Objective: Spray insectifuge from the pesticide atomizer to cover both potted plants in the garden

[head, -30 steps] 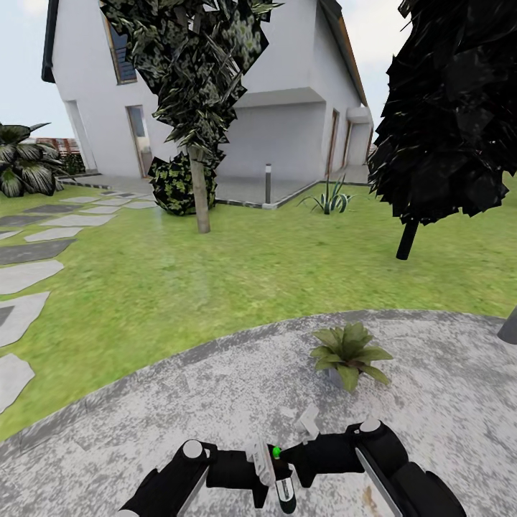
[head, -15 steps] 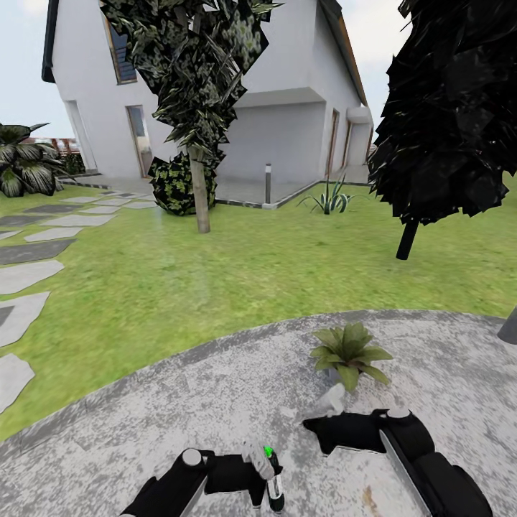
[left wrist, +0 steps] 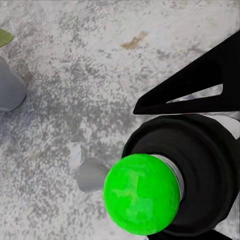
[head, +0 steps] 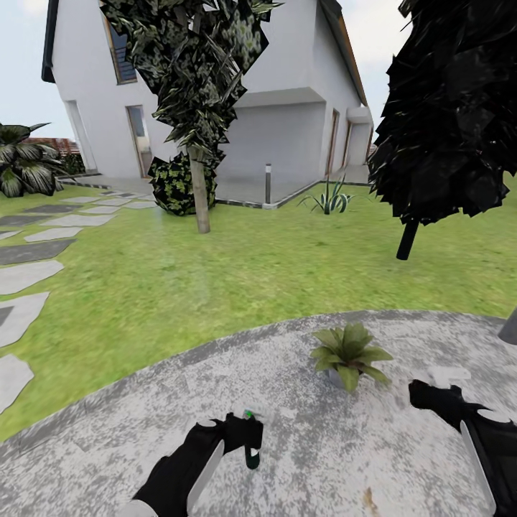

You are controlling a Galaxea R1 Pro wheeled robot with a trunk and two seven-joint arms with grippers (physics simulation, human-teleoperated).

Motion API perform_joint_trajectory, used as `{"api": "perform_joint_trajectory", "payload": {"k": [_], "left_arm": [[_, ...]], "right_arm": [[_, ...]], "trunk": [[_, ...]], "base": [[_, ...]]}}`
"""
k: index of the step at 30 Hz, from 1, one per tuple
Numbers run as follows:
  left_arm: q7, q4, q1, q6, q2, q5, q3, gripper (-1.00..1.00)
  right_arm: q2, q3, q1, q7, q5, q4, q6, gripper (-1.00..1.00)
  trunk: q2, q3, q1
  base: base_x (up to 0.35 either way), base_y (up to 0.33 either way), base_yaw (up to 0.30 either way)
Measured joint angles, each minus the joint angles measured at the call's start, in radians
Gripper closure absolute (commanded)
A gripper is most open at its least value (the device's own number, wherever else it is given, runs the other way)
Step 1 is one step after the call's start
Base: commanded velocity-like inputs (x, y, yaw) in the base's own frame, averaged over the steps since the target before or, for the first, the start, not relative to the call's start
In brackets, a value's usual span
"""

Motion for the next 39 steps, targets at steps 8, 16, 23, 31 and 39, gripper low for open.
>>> {"api": "perform_joint_trajectory", "payload": {"k": [8, 16, 23, 31, 39], "left_arm": [[0.020, 0.032, 0.000, -0.001, 0.000, -0.009, -0.012, 1.00], [0.022, 0.056, 0.000, -0.021, 0.001, -0.009, -0.040, 1.00], [0.021, 0.081, 0.000, -0.023, 0.001, -0.011, -0.057, 1.00], [-0.025, 0.148, -0.020, -0.080, 0.001, -0.009, -0.060, 1.00], [-0.124, 0.169, -0.029, -0.080, 0.001, -0.006, -0.058, 1.00]], "right_arm": [[0.003, 0.010, -0.002, -0.092, -0.001, 0.001, 0.030, -1.00], [0.004, 0.012, -0.007, -0.095, 0.001, -0.012, 0.093, -1.00], [0.005, 0.013, -0.008, -0.096, 0.000, -0.013, 0.112, -1.00], [0.012, 0.069, -0.008, -0.097, 0.000, -0.010, 0.114, -1.00], [0.011, 0.080, -0.008, -0.098, 0.001, -0.013, 0.145, -1.00]], "trunk": [[0.000, 0.000, 0.000], [0.000, 0.000, 0.000], [0.000, 0.000, 0.000], [0.000, 0.000, 0.000], [0.000, 0.000, 0.000]], "base": [[0.305, 0.000, 0.000], [0.323, -0.041, -0.037], [0.324, -0.076, -0.270], [0.327, -0.005, -0.290], [0.330, 0.000, -0.291]]}}
